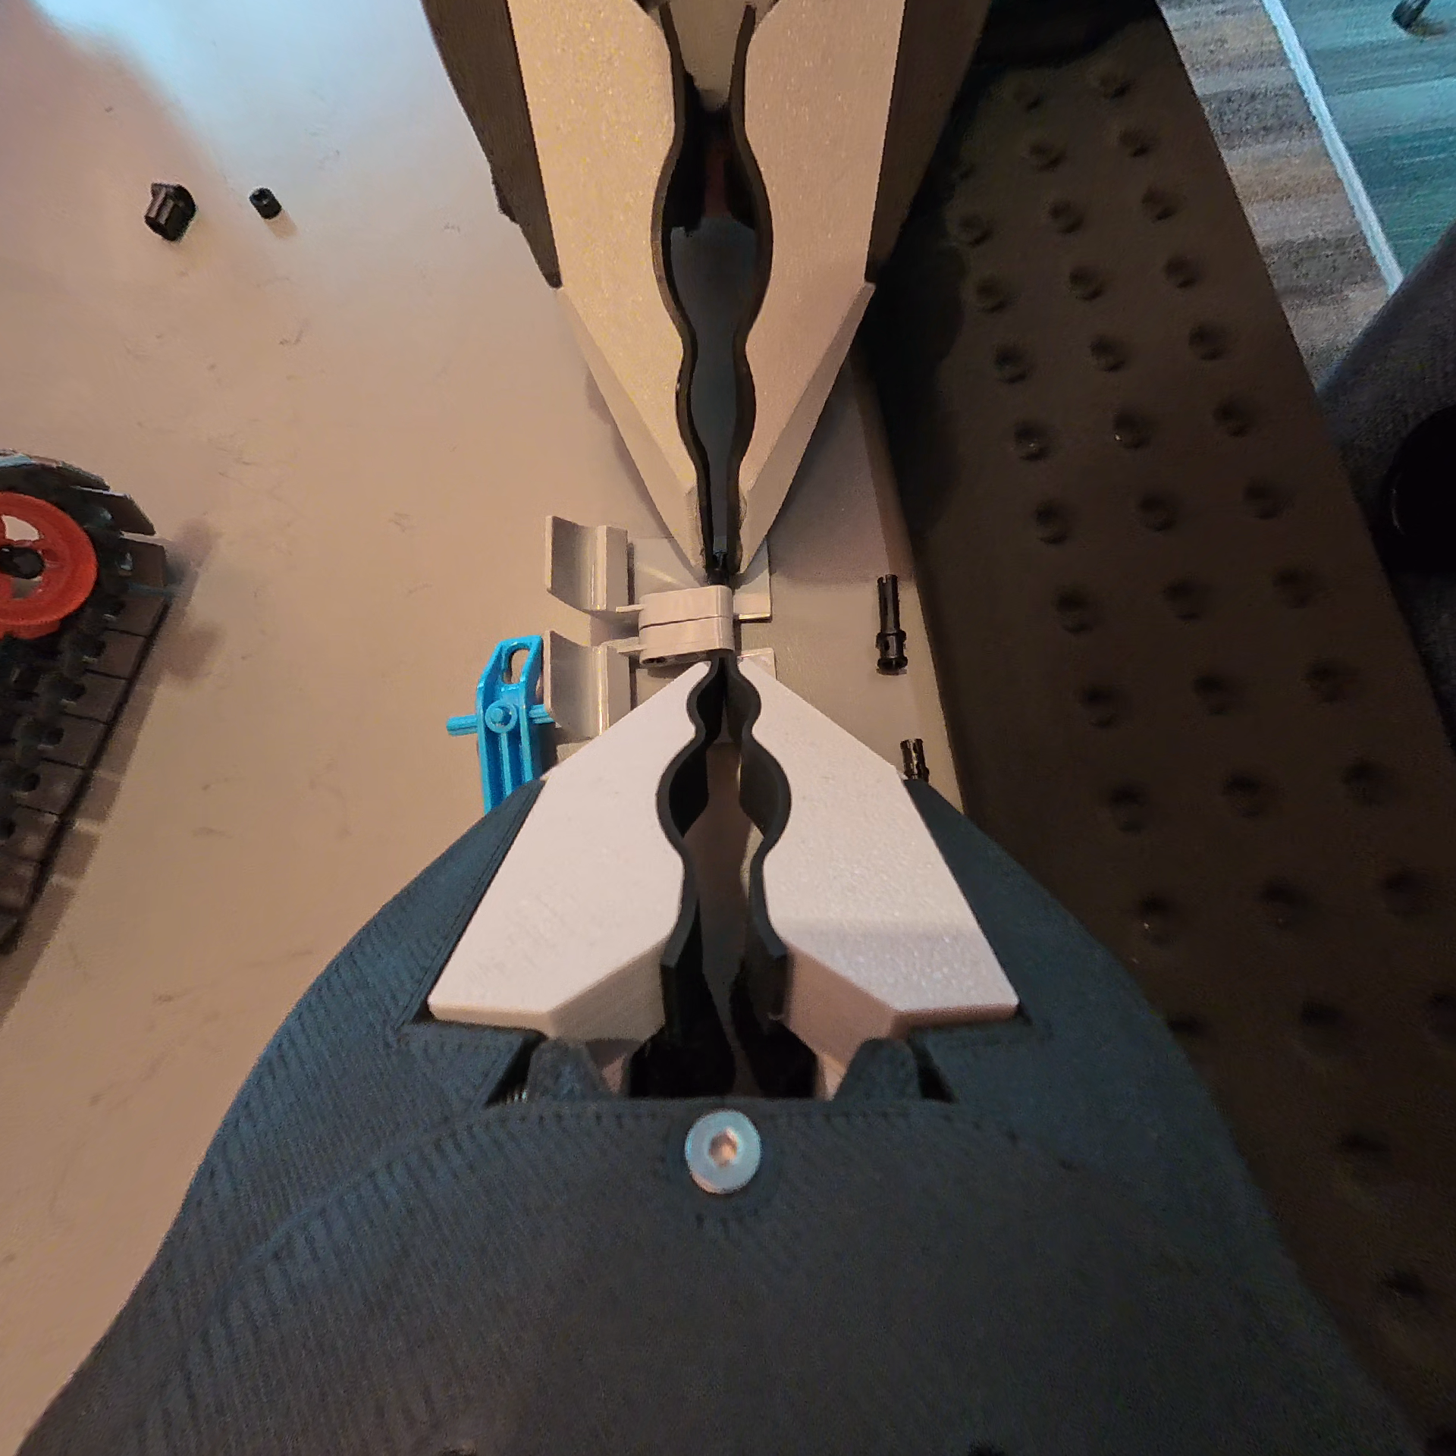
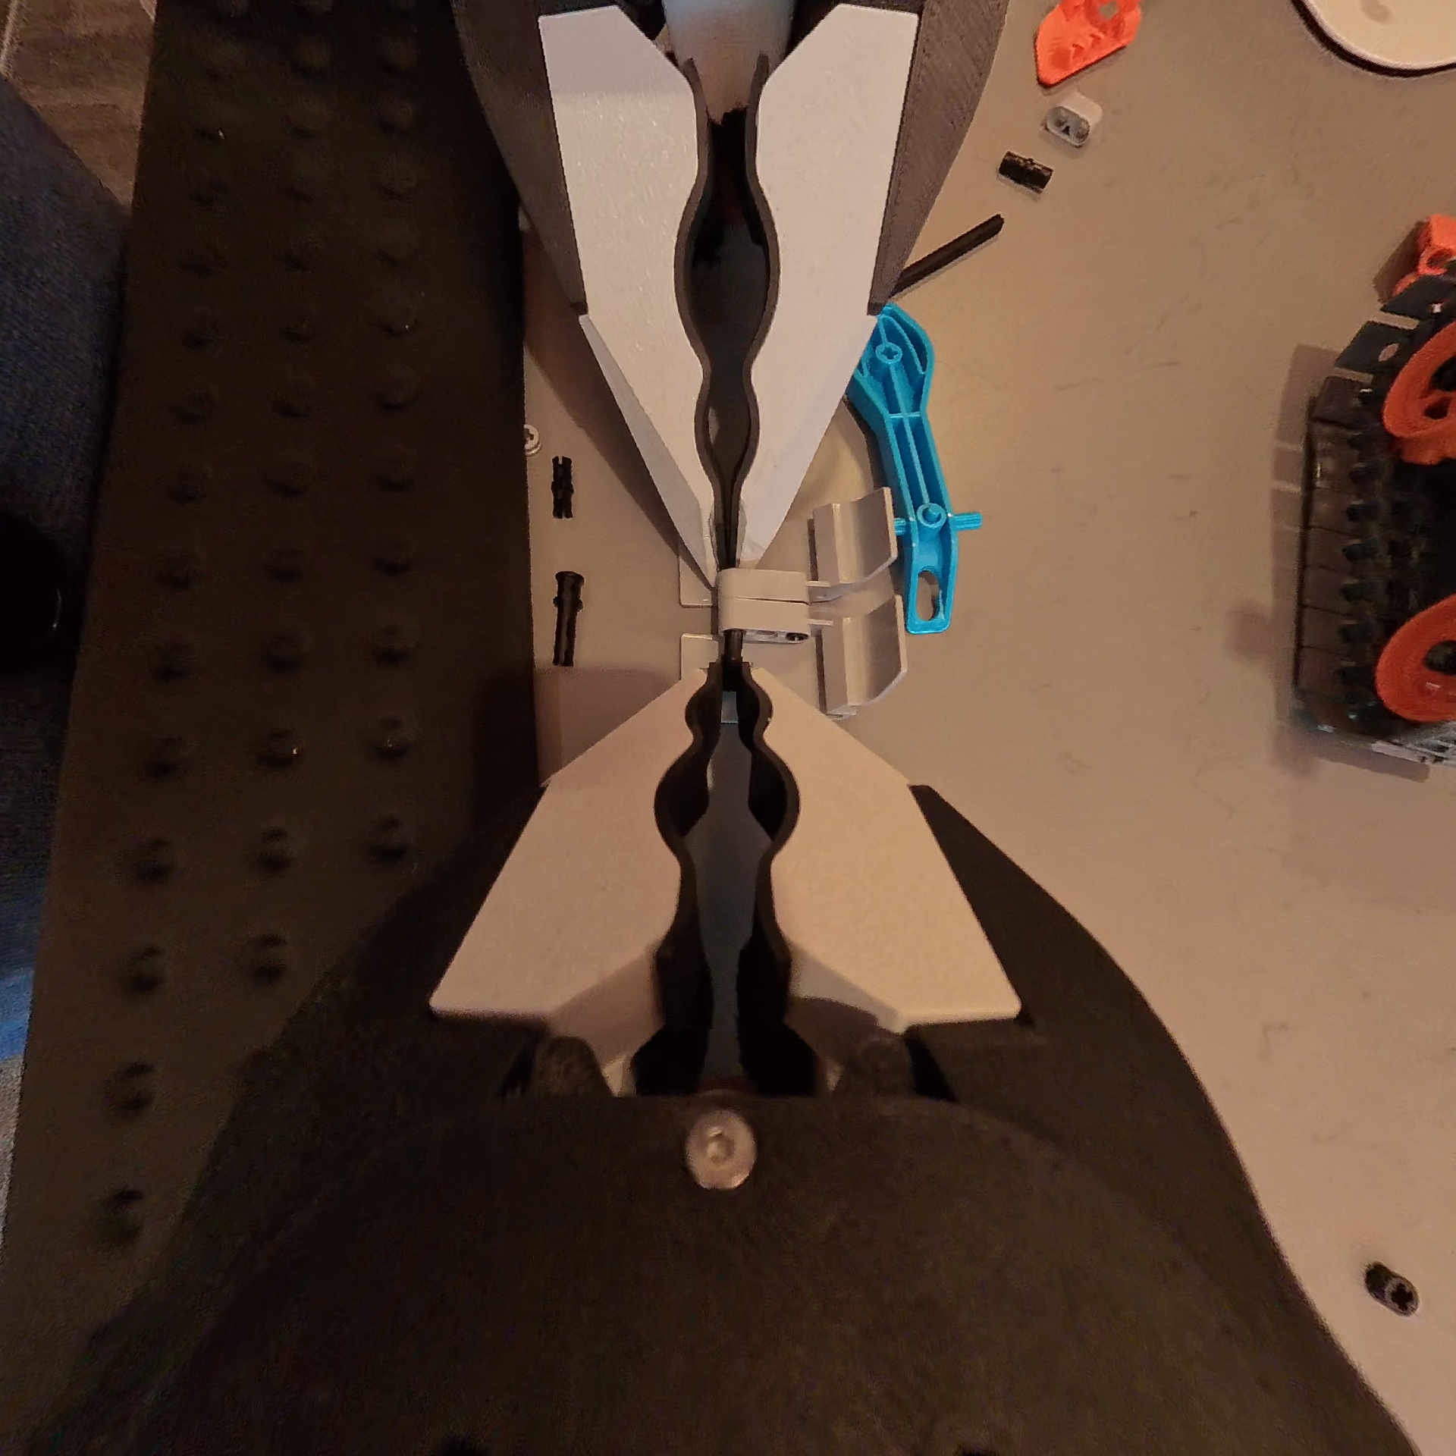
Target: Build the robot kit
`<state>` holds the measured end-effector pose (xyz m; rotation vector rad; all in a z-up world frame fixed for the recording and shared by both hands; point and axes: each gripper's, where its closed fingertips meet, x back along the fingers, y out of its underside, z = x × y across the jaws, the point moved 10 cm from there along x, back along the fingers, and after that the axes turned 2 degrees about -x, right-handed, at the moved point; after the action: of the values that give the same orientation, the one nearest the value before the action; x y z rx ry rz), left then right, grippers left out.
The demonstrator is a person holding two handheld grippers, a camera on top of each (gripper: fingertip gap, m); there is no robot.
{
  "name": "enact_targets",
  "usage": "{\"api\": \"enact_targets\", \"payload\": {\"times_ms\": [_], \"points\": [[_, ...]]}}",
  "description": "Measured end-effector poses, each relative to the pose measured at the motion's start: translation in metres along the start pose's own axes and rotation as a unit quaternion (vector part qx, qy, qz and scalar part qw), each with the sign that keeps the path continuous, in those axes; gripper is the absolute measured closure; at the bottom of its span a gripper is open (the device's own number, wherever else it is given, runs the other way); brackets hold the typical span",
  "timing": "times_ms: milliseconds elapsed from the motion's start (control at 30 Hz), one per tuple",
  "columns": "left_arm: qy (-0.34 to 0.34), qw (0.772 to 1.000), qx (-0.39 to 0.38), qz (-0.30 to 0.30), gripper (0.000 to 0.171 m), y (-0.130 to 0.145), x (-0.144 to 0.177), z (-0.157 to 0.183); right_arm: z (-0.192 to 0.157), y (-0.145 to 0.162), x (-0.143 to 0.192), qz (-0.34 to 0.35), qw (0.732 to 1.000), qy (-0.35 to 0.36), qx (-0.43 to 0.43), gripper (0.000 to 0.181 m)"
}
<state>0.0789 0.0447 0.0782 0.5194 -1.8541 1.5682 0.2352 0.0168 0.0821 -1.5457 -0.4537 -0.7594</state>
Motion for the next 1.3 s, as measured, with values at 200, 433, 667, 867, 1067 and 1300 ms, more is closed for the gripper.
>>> {"api": "enact_targets", "payload": {"times_ms": [200,433,667,867,1067,1300], "points": [[0.000,1.000,-0.007,-0.006,0.171,-0.002,-0.001,0.000,-0.006,-0.009,0.003,-0.051,0.998,0.032,0.031,0.181],[-0.006,1.000,-0.004,-0.009,0.171,-0.004,-0.002,0.000,-0.017,-0.018,0.002,-0.111,0.984,0.106,0.091,0.181],[-0.010,1.000,0.001,-0.010,0.171,-0.005,-0.003,0.001,-0.032,-0.022,-0.003,-0.164,0.957,0.171,0.169,0.180],[-0.011,1.000,0.002,-0.012,0.171,-0.006,-0.004,0.001,-0.037,-0.028,-0.006,-0.204,0.938,0.185,0.210,0.181],[-0.012,1.000,0.002,-0.014,0.171,-0.006,-0.004,0.002,-0.038,-0.032,-0.007,-0.223,0.926,0.193,0.237,0.181],[-0.005,1.000,-0.004,-0.017,0.171,-0.007,-0.004,0.001,-0.030,-0.030,-0.004,-0.201,0.934,0.163,0.246,0.181]]}}
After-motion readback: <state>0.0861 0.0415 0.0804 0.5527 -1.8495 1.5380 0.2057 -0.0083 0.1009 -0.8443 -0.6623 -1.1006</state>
